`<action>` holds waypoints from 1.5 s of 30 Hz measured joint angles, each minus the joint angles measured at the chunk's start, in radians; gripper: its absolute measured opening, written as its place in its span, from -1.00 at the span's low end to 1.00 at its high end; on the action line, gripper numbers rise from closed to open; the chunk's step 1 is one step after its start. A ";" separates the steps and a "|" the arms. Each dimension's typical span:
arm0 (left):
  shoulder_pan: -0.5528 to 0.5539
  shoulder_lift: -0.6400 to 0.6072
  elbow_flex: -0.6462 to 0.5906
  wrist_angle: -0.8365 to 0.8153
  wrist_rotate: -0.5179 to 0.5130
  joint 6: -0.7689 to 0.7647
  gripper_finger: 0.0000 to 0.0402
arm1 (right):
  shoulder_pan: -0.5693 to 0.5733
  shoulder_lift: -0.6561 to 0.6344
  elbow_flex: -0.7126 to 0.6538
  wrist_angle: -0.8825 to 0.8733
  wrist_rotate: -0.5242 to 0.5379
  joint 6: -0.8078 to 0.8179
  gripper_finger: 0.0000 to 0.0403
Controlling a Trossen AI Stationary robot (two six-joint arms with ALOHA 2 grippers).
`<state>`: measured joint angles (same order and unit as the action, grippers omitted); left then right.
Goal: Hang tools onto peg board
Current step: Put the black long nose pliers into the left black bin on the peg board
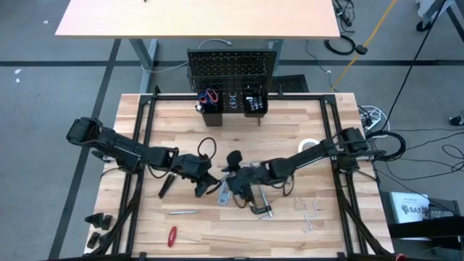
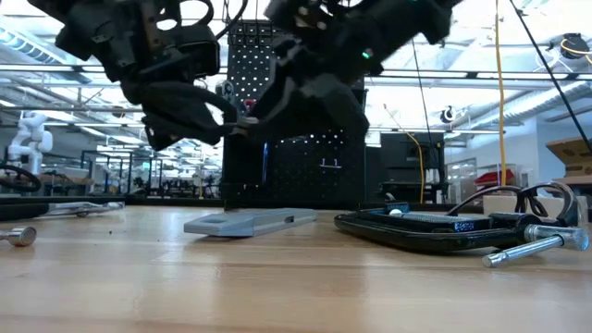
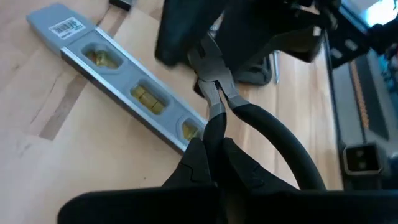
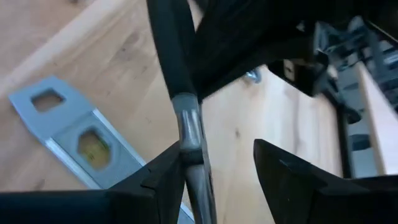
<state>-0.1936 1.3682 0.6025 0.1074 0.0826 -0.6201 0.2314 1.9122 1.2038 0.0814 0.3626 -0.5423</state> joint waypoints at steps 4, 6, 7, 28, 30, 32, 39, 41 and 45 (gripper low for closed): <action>0.003 0.000 0.000 -0.002 0.003 0.036 -1.00 | 0.006 0.045 0.102 -0.155 -0.001 0.055 -0.20; 0.005 0.000 0.000 -0.006 0.003 0.057 -1.00 | 0.009 0.066 0.136 -0.213 -0.002 0.078 -0.31; 0.005 0.000 0.000 -0.011 0.003 0.061 -1.00 | 0.011 0.071 0.148 -0.234 -0.002 0.087 -0.39; 0.033 -0.176 0.001 -0.153 -0.029 0.365 -0.29 | -0.021 -0.051 0.071 -0.333 -0.039 0.340 -0.88; 0.037 -0.237 0.001 -0.194 -0.057 0.419 -0.28 | -0.040 -0.102 -0.007 -0.269 -0.056 0.378 -0.88; 0.036 -0.293 0.001 -0.227 -0.080 0.465 -0.28 | -0.061 -0.156 -0.107 -0.168 -0.072 0.403 -0.88; 0.036 -0.431 -0.069 -0.065 -0.157 0.552 -0.27 | -0.130 -0.263 -0.360 0.411 -0.161 0.448 -0.88; 0.036 -0.433 -0.121 0.094 -0.158 0.582 -0.27 | -0.148 -0.257 -0.392 0.574 -0.238 0.457 -0.88; 0.037 -0.405 -0.231 0.441 -0.170 0.627 -0.27 | -0.174 -0.251 -0.406 0.781 -0.367 0.486 -0.88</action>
<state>-0.1564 0.9637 0.3716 0.5488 -0.0875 0.0065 0.0569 1.6611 0.7976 0.8622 -0.0048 -0.0562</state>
